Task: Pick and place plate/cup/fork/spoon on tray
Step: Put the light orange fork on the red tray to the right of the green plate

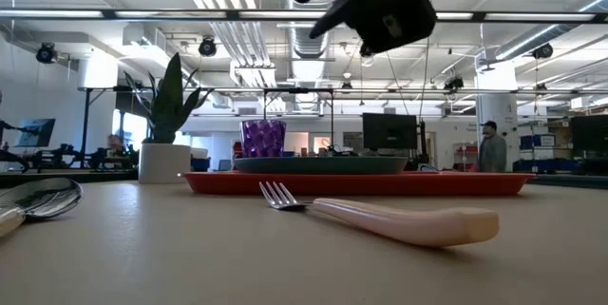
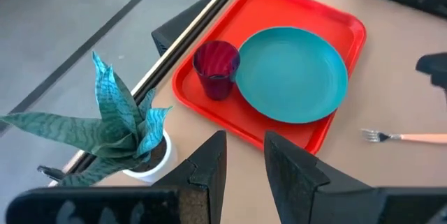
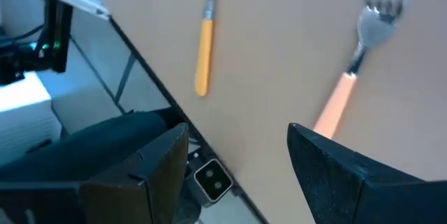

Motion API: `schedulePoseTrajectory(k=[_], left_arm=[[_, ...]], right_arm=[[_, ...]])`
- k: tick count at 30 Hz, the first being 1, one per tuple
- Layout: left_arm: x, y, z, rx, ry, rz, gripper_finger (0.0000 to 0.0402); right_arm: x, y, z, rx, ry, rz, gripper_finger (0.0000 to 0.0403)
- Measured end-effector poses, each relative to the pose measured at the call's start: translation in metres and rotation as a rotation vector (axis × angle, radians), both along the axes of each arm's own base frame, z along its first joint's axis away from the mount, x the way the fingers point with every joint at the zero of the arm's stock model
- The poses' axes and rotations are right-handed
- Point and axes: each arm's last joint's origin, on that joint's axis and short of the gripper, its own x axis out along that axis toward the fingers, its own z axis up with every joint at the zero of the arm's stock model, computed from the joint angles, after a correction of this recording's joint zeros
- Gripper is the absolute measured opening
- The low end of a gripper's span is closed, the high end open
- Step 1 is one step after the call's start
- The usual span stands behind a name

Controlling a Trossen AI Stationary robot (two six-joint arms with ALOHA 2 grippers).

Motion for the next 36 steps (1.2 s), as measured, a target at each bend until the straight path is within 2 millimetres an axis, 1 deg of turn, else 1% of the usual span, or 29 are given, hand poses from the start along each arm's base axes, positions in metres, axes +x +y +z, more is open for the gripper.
schedulePoseTrajectory(k=[3,7,12,17,22,25,36], left_arm=[[0.000,0.000,0.000,0.004,0.003,-0.006,0.0080],[0.000,0.000,0.000,0.003,0.001,-0.007,0.0080],[-0.006,-0.003,0.001,0.007,-0.018,-0.009,0.0080],[-0.009,-0.004,0.002,0.010,-0.026,-0.010,0.0080],[-0.013,-0.005,0.003,0.013,-0.036,-0.010,0.0080],[-0.015,-0.006,0.003,0.016,-0.042,-0.009,0.0080],[-0.019,-0.008,0.004,0.020,-0.053,-0.009,0.0080]], right_arm=[[-0.001,0.005,-0.005,0.005,0.036,-0.021,0.0231],[0.000,0.016,-0.020,0.004,0.094,-0.025,0.0231],[-0.003,0.026,-0.031,-0.002,0.156,-0.025,0.0231],[-0.002,0.029,-0.054,-0.023,0.245,-0.037,0.0231],[0.001,0.031,-0.069,-0.031,0.269,-0.007,0.0231],[0.002,0.031,-0.073,-0.036,0.276,0.003,0.0231],[0.002,0.031,-0.074,-0.059,0.252,0.054,0.0231]])
